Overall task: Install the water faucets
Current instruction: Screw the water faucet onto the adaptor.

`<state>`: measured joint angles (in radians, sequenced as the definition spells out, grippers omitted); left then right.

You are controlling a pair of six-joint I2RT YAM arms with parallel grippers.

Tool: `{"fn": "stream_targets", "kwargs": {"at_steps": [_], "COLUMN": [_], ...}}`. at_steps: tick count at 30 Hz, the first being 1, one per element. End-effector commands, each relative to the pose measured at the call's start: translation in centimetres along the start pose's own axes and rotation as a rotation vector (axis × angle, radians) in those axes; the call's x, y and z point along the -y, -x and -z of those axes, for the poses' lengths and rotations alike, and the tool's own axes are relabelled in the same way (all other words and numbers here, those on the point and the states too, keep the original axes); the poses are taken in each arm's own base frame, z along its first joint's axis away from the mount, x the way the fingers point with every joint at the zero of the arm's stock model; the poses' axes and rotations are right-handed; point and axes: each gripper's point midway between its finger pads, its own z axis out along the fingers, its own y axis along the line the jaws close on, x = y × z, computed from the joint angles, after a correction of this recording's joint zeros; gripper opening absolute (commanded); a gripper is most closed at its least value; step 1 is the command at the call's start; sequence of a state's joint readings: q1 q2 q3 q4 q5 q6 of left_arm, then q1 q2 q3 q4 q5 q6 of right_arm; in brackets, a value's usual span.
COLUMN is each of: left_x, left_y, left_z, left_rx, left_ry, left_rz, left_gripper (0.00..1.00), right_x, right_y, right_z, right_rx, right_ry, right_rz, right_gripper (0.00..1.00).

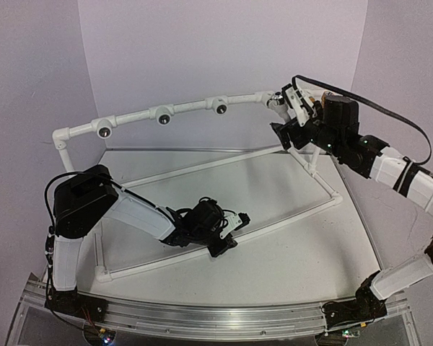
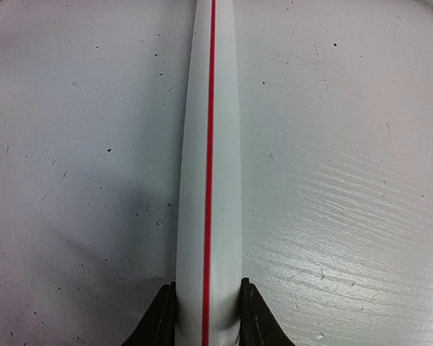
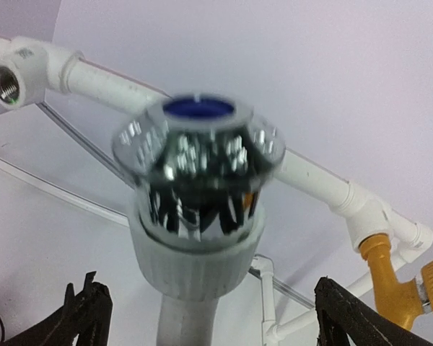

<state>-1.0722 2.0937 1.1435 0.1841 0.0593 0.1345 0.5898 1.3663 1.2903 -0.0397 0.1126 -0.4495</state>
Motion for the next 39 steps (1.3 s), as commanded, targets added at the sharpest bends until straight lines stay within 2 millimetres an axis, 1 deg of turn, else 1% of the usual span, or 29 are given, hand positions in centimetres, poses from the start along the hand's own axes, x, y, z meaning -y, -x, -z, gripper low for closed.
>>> {"fn": "stream_targets", "kwargs": {"at_steps": [1, 3, 5, 9, 10, 12, 13, 18, 21, 25, 27, 28, 29, 32, 34, 35, 39], "left_x": [3.2, 3.2, 3.2, 3.2, 3.1, 3.1, 3.1, 3.1, 3.1, 3.1, 3.1, 3.1, 3.1, 3.1, 3.1, 3.1, 3.1], "left_y": [-16.3, -16.3, -16.3, -16.3, -16.3, -16.3, -16.3, -16.4, -16.3, -16.3, -16.3, -16.3, -16.2, -16.3, -16.3, -16.3, -16.3], "left_z": [-0.5, -0.5, -0.5, -0.5, -0.5, -0.5, -0.5, -0.5, -0.5, -0.5, -0.5, -0.5, -0.5, -0.4, -0.4, -0.4, -0.4], "left_rx": [-0.488, -0.488, -0.489, -0.489, -0.489, -0.488, -0.489, -0.49, -0.489, -0.486, -0.487, -0.486, -0.485, -0.487, -0.487, -0.487, -0.487], "left_ry": [-0.078, -0.076, -0.076, -0.076, -0.075, -0.074, -0.075, -0.075, -0.075, -0.073, -0.073, -0.073, -0.073, -0.073, -0.072, -0.073, -0.073], "left_rz": [0.052, 0.053, 0.053, 0.053, 0.054, 0.055, 0.055, 0.055, 0.055, 0.055, 0.055, 0.055, 0.055, 0.056, 0.056, 0.056, 0.056], "left_gripper": [0.0, 0.0, 0.0, 0.0, 0.0, 0.0, 0.0, 0.0, 0.0, 0.0, 0.0, 0.0, 0.0, 0.0, 0.0, 0.0, 0.0], "right_x": [-1.0, -0.7, -0.4, 1.2, 1.3, 1.7, 1.8, 1.7, 1.5, 1.4, 1.5, 1.6, 1.7, 1.9, 1.9, 1.8, 1.4], "right_y": [3.4, 3.7, 4.0, 4.5, 4.6, 4.6, 4.5, 4.3, 4.9, 4.7, 4.8, 4.6, 4.5, 4.6, 4.7, 4.6, 4.0], "right_z": [1.4, 0.9, 0.2, -0.5, -0.6, -0.7, -0.8, -1.3, -1.5, -2.1, -2.3, -2.5, -2.6, -2.8, -2.7, -2.7, -2.7], "right_rx": [0.043, 0.027, 0.014, 0.008, 0.014, 0.017, 0.013, 0.016, 0.048, 0.046, 0.056, 0.053, 0.054, 0.067, 0.079, 0.082, 0.085], "right_ry": [0.045, -0.005, -0.05, -0.175, -0.189, -0.215, -0.224, -0.232, -0.226, -0.235, -0.249, -0.26, -0.268, -0.286, -0.286, -0.282, -0.259], "right_rz": [0.009, 0.019, 0.018, -0.055, -0.077, -0.119, -0.133, -0.167, -0.182, -0.188, -0.2, -0.203, -0.207, -0.24, -0.271, -0.292, -0.373], "right_gripper": [0.98, 0.98, 0.93, 0.77, 0.74, 0.63, 0.6, 0.51, 0.5, 0.52, 0.49, 0.45, 0.38, 0.15, 0.01, 0.0, 0.0]}}
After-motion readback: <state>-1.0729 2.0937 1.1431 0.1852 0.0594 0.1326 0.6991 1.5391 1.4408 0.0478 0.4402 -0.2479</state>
